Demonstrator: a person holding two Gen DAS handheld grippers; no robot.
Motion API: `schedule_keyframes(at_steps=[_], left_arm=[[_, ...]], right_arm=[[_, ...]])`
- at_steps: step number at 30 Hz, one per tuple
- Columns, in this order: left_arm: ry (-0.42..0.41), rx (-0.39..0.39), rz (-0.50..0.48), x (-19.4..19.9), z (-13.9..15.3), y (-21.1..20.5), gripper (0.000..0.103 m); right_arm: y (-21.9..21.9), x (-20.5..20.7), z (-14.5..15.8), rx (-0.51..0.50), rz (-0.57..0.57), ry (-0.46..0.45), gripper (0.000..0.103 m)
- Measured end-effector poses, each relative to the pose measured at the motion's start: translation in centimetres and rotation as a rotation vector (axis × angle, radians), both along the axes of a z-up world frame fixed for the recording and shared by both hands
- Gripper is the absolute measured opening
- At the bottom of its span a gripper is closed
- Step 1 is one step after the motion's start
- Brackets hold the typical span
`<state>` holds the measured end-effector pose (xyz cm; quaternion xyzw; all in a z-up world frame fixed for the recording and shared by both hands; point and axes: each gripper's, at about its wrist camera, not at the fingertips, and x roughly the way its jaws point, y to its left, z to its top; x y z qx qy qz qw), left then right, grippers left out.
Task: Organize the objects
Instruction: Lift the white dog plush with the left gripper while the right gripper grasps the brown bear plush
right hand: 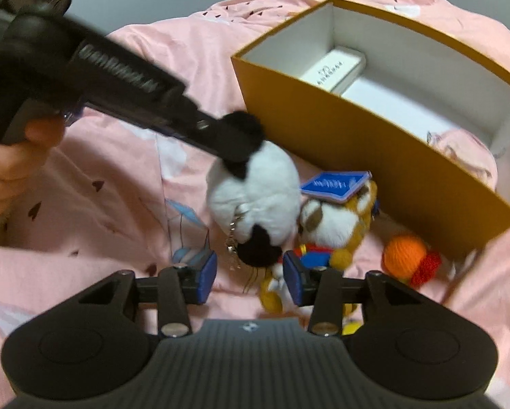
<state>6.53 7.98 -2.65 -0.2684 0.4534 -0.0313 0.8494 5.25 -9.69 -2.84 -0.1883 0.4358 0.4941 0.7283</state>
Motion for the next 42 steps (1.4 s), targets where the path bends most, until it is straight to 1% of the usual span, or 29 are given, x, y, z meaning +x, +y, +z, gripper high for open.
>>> schedule_keyframes(at_steps=[3, 6, 7, 9, 11, 13, 16, 17, 19, 20, 21, 23, 25, 26, 29, 30, 32, 35, 36, 39, 42], left_arm=[[-0.015, -0.002, 0.017, 0.7, -0.1, 0.4, 0.011], [-0.028, -0.001, 0.029, 0.7, -0.2, 0.8, 0.013], [-0.036, 0.003, 0.038, 0.6, -0.2, 1.0, 0.013], [-0.062, 0.017, 0.057, 0.0, 0.2, 1.7, 0.014], [-0.088, 0.024, 0.064, -0.7, 0.7, 2.3, 0.014], [-0.102, 0.052, 0.057, -1.3, 1.2, 2.4, 0.014], [-0.105, 0.133, 0.041, -2.3, 1.9, 2.1, 0.017], [-0.103, 0.156, 0.036, -2.7, 2.1, 2.0, 0.018], [-0.091, 0.185, 0.012, -3.5, 2.2, 1.9, 0.021], [-0.083, 0.19, -0.003, -3.9, 2.2, 1.8, 0.026], [-0.074, 0.193, -0.022, -4.1, 2.1, 1.7, 0.028], [-0.057, 0.202, -0.045, -4.3, 1.7, 1.5, 0.035], [-0.017, 0.204, -0.052, -4.0, 0.9, 1.5, 0.038], [0.004, 0.198, -0.052, -3.8, 0.4, 1.5, 0.042], [0.044, 0.181, -0.058, -3.6, -0.8, 1.4, 0.05], [0.054, 0.177, -0.057, -3.4, -1.1, 1.3, 0.051], [0.072, 0.162, -0.063, -3.1, -1.7, 1.0, 0.057], [0.108, 0.127, -0.067, -2.6, -2.8, 0.5, 0.062], [0.121, 0.124, -0.064, -2.4, -3.1, 0.3, 0.063], [0.154, 0.116, -0.054, -2.1, -3.9, -0.2, 0.063], [0.155, 0.086, -0.026, -1.8, -4.5, 0.0, 0.064]], right_arm=[[1.3, 0.5, -0.5, -0.015, 0.0, -0.025, 0.046], [2.0, 1.4, -1.0, -0.018, -0.028, -0.038, 0.043], [2.1, 1.8, -1.1, -0.012, -0.038, -0.022, 0.034], [2.0, 2.3, -1.1, 0.001, -0.052, -0.003, 0.031], [1.8, 2.3, -0.8, 0.008, -0.048, -0.006, 0.023], [1.6, 2.0, -0.1, 0.023, -0.023, -0.009, 0.019], [1.4, 1.1, 1.2, 0.034, 0.024, -0.03, 0.017], [1.3, 0.8, 1.7, 0.043, 0.041, -0.023, 0.016], [1.2, 0.7, 2.6, 0.065, 0.07, 0.017, 0.016], [1.1, 0.6, 3.0, 0.076, 0.086, 0.046, 0.016], [1.0, 0.7, 3.3, 0.085, 0.099, 0.08, 0.016], [1.0, 0.9, 3.2, 0.084, 0.109, 0.109, 0.015], [1.7, 1.4, 2.3, 0.058, 0.097, 0.098, 0.015], [1.9, 1.5, 1.8, 0.047, 0.084, 0.087, 0.015], [2.4, 2.5, 0.5, 0.019, 0.023, 0.035, 0.016], [2.4, 2.8, 0.3, 0.024, 0.008, 0.03, 0.016], [2.5, 3.1, 0.1, 0.034, -0.008, 0.029, 0.017], [2.7, 3.2, -0.3, 0.002, -0.031, -0.028, 0.02], [2.6, 3.3, -0.3, -0.003, -0.038, -0.041, 0.02], [1.5, 3.4, 0.1, 0.021, -0.071, -0.037, 0.021], [0.2, 3.2, 0.8, 0.035, -0.117, -0.072, 0.025]])
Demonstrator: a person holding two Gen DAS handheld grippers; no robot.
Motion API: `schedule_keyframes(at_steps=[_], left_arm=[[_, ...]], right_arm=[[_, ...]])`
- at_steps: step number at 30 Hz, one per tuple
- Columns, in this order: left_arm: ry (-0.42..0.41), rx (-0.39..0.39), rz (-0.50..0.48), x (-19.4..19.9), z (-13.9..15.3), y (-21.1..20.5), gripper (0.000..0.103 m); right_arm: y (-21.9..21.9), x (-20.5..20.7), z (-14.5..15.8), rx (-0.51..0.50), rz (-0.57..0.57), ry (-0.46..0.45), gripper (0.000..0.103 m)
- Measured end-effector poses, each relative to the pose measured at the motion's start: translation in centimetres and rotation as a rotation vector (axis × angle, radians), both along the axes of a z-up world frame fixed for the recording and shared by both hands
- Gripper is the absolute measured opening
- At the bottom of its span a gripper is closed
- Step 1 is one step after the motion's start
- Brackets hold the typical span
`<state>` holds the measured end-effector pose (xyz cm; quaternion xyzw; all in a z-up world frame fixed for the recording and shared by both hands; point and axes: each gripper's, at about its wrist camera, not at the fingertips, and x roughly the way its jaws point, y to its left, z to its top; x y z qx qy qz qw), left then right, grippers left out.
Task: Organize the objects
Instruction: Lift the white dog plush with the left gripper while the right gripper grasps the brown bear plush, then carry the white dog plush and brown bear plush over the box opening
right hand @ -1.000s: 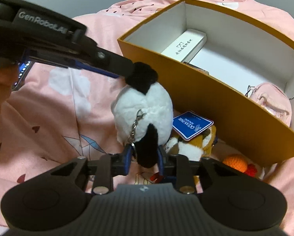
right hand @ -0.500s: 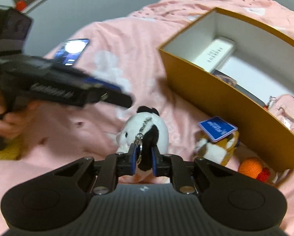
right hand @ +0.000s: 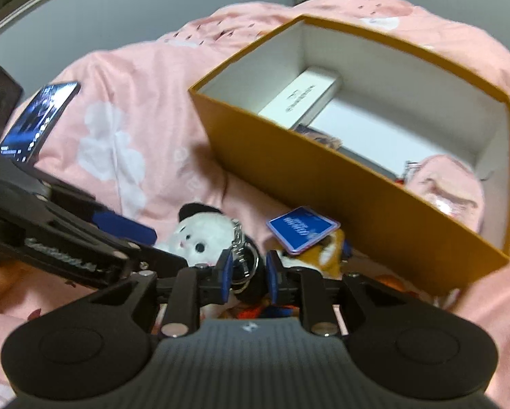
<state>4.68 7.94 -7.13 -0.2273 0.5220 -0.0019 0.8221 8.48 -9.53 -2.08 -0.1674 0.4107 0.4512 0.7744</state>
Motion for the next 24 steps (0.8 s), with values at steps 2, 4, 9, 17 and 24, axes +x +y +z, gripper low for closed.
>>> schedule_keyframes(at_steps=[2, 4, 9, 17, 24], left_arm=[[-0.001, -0.01, 0.013, 0.2, -0.2, 0.0, 0.065], [0.0, -0.016, 0.009, 0.3, -0.4, -0.2, 0.066], [0.009, -0.007, -0.013, 1.1, -1.2, -0.9, 0.075], [0.018, -0.034, 0.003, 2.0, -2.9, -0.4, 0.081], [0.002, -0.037, 0.005, 1.6, -2.7, -0.3, 0.072]], right_arm=[[-0.9, -0.1, 0.3, -0.006, -0.031, -0.027, 0.03], [-1.7, -0.1, 0.2, -0.026, -0.063, -0.039, 0.038], [-2.5, 0.3, -1.7, -0.062, -0.093, 0.034, 0.04], [-2.0, 2.0, -4.4, -0.045, -0.105, 0.148, 0.041], [-2.7, 3.2, -5.4, 0.011, -0.143, 0.261, 0.038]])
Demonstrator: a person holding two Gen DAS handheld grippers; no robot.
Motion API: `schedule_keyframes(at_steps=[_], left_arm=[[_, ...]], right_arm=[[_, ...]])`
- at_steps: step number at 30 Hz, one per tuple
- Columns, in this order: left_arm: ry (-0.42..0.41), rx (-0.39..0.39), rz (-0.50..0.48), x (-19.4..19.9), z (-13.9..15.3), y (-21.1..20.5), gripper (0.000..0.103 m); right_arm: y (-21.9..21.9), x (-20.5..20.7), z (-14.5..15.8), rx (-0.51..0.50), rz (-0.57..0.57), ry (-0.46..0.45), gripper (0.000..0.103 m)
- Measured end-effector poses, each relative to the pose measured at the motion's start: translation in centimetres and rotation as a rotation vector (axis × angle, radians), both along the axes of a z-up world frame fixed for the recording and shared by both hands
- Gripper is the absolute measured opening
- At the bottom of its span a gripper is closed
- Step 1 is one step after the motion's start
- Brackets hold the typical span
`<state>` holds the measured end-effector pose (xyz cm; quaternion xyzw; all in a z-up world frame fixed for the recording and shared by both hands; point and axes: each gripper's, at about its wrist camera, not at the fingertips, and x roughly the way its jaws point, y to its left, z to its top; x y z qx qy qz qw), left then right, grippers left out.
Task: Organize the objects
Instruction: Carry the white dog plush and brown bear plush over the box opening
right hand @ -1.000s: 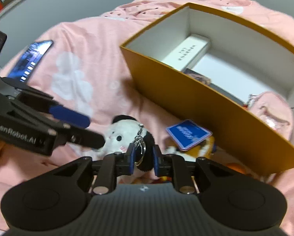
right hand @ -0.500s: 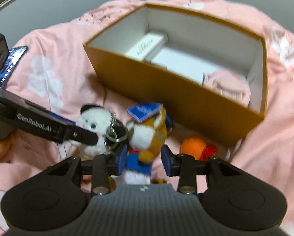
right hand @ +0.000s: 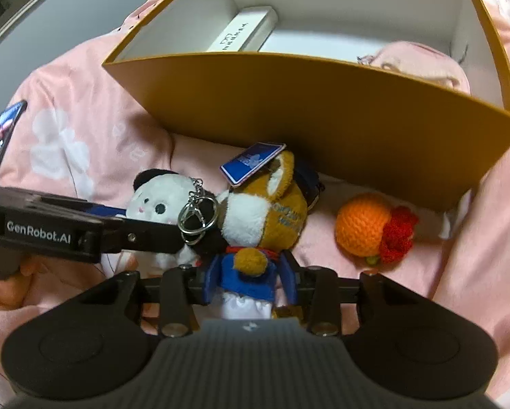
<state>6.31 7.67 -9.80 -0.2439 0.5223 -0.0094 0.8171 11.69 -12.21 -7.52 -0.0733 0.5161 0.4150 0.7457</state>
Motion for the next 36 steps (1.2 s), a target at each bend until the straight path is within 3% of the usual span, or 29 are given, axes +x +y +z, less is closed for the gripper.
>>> schedule_keyframes(at_steps=[6, 13, 18, 27, 36], left_arm=[[-0.051, 0.015, -0.016, -1.4, 1.7, 0.0, 0.07], [-0.161, 0.065, -0.047, -2.8, 5.4, -0.8, 0.07], [-0.234, 0.083, -0.053, -3.1, 8.6, -1.0, 0.07], [-0.339, 0.076, -0.031, 0.0, 12.6, -1.3, 0.07], [-0.359, 0.094, 0.028, 3.7, 13.0, -0.3, 0.07]], right_arm=[[-1.0, -1.2, 1.9, 0.018, -0.026, -0.033, 0.033], [-1.9, -3.7, 5.9, 0.043, -0.006, -0.192, 0.032], [-2.9, -3.8, 9.1, 0.087, -0.02, -0.246, 0.032], [-3.8, -1.4, 13.7, 0.204, -0.088, -0.283, 0.032], [-1.8, 1.9, 14.5, 0.234, -0.155, -0.296, 0.031]])
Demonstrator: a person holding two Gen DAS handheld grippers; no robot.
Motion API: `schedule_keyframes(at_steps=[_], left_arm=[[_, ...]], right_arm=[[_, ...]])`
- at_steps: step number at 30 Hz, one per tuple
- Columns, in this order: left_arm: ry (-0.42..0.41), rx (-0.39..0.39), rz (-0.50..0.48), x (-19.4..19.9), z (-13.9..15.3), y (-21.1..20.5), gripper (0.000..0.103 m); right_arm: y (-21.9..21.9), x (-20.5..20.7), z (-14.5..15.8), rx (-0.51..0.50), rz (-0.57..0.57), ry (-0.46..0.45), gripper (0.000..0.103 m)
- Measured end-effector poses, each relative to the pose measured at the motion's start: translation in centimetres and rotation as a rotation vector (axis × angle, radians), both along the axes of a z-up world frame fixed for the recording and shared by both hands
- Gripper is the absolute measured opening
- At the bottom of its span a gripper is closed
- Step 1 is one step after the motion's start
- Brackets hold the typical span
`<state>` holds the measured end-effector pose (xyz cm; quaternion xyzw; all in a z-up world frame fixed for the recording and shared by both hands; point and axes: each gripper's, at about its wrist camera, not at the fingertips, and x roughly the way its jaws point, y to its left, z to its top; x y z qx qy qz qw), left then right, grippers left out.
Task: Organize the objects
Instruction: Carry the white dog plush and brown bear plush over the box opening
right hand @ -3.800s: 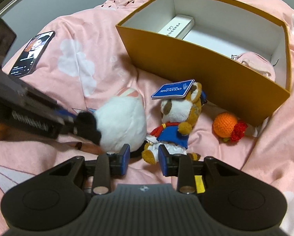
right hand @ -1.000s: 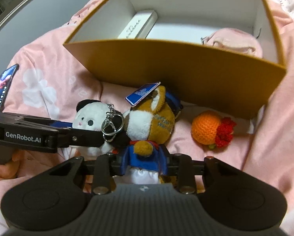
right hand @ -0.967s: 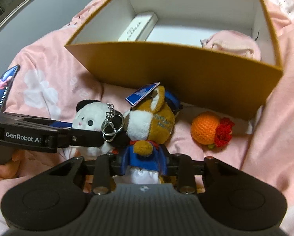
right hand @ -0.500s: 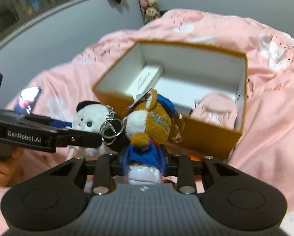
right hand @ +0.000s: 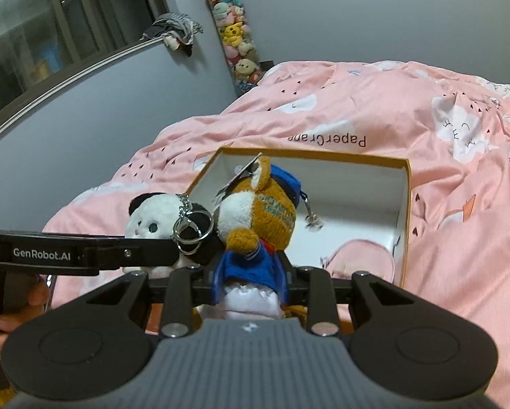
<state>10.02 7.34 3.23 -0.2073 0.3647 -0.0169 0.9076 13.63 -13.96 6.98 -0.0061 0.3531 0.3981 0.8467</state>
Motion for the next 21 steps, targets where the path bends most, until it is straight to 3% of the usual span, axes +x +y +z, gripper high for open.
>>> schedule_keyframes(at_steps=[12, 21], left_arm=[[0.025, 0.056, 0.041, 6.3, -1.6, 1.4, 0.07], [0.103, 0.072, 0.072, 10.6, -4.0, 3.9, 0.07]], right_arm=[[3.1, 5.9, -1.4, -0.02, -0.08, -0.006, 0.031], [5.1, 10.7, -3.9, -0.026, -0.11, 0.078, 0.03]])
